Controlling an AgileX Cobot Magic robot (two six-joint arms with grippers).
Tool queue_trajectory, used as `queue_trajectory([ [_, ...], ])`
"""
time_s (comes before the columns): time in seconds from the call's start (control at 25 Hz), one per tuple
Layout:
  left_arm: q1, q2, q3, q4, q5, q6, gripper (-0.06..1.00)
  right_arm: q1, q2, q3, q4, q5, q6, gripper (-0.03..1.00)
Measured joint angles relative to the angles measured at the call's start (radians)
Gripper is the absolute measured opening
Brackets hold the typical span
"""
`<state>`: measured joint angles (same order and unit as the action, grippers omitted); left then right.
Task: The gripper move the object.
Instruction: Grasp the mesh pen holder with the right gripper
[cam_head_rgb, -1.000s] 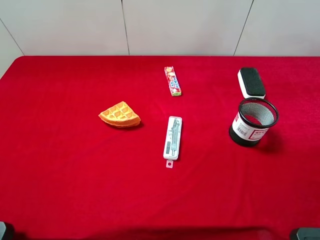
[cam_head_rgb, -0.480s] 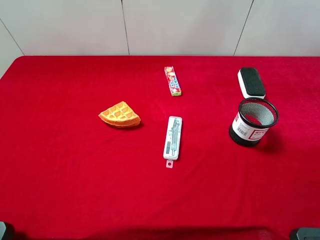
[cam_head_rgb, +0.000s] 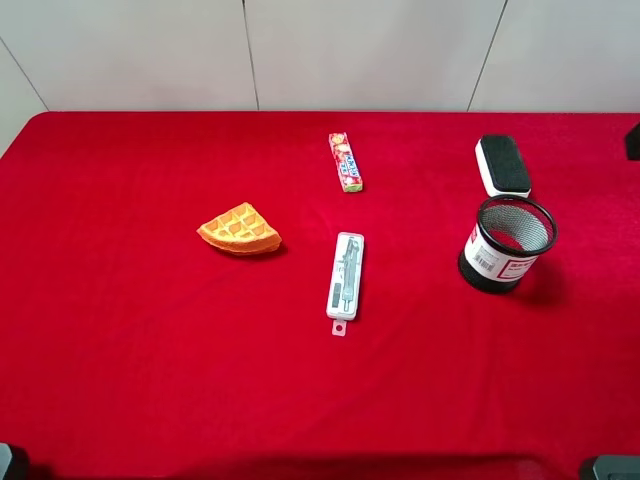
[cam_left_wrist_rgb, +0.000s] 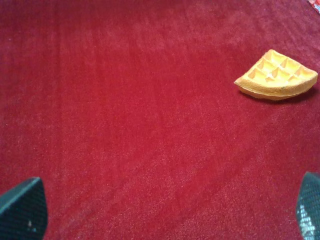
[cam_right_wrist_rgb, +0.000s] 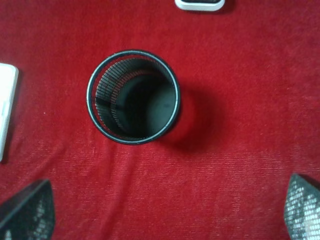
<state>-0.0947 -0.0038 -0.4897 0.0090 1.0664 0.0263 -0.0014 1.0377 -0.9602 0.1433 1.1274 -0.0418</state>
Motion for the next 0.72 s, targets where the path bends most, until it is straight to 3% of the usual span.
queue_trajectory([
  [0.52, 0.000, 0.000, 0.000, 0.000, 0.000, 0.000, 0.99, 0.000, 0.263, -0.013, 0.040, -0.003, -0.024, 0.69],
  [0.72, 0.000, 0.000, 0.000, 0.000, 0.000, 0.000, 0.99, 0.000, 0.362, -0.013, 0.040, -0.056, -0.030, 0.69],
])
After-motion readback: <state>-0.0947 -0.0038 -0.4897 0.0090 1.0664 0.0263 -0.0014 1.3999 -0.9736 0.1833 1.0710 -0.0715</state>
